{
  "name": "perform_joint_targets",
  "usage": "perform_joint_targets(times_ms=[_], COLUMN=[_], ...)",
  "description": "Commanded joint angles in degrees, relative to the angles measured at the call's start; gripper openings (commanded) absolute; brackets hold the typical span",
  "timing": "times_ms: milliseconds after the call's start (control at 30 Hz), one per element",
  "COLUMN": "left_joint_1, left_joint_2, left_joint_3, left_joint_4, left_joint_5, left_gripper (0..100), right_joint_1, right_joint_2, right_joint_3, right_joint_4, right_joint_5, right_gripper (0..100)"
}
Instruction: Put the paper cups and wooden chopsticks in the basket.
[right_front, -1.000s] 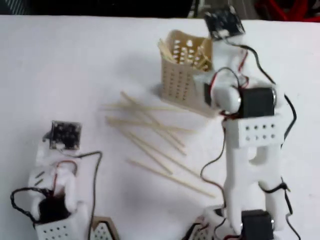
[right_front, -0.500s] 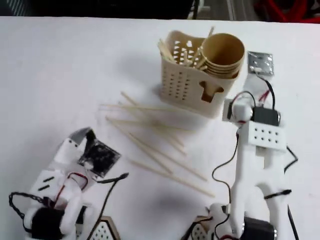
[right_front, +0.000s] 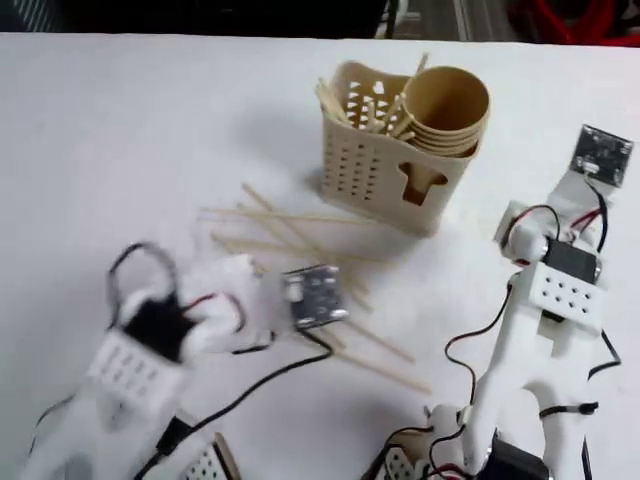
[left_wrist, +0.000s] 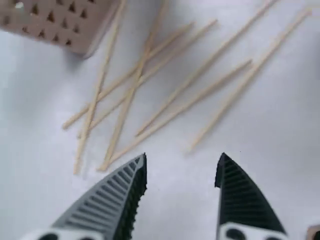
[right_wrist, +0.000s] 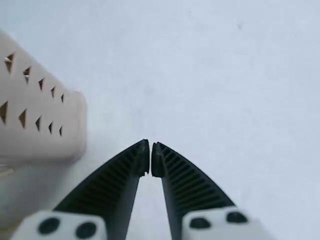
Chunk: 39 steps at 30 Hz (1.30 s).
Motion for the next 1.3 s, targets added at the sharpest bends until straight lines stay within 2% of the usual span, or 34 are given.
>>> perform_joint_targets(times_ms=[0,267,500,733,1000,1167,1267], left_joint_1=[7.9,13.9,15.4,15.2,15.5,15.7,15.4], left_joint_2=[15.6,36.8,52.1,65.0,70.3,70.2,70.1], left_joint_3=[-7.3,-11.7,-17.4,-27.7,-31.5,-31.2,-31.7], left_joint_4=[-1.0,-11.5,-14.5,-11.9,-10.6,-6.1,-2.7], left_joint_5=[-0.5,-0.4,-0.4,0.7,2.5,2.7,5.5], left_gripper=[24,24,24,21,2,2,2], right_joint_1=[2.8,7.1,7.0,7.0,7.3,7.3,7.3], right_joint_2=[-2.3,-2.3,-2.3,-2.3,-2.3,-2.3,-2.3], right_joint_3=[-1.3,-2.5,-2.5,-2.5,-2.5,-2.5,-2.5], right_joint_4=[-0.9,-0.8,-0.8,-0.8,-0.8,-0.7,-0.7], right_joint_5=[-0.5,-2.5,-2.5,-2.5,-2.5,-2.6,-2.7], right_gripper=[2.1,2.1,2.1,2.1,2.1,2.1,2.1])
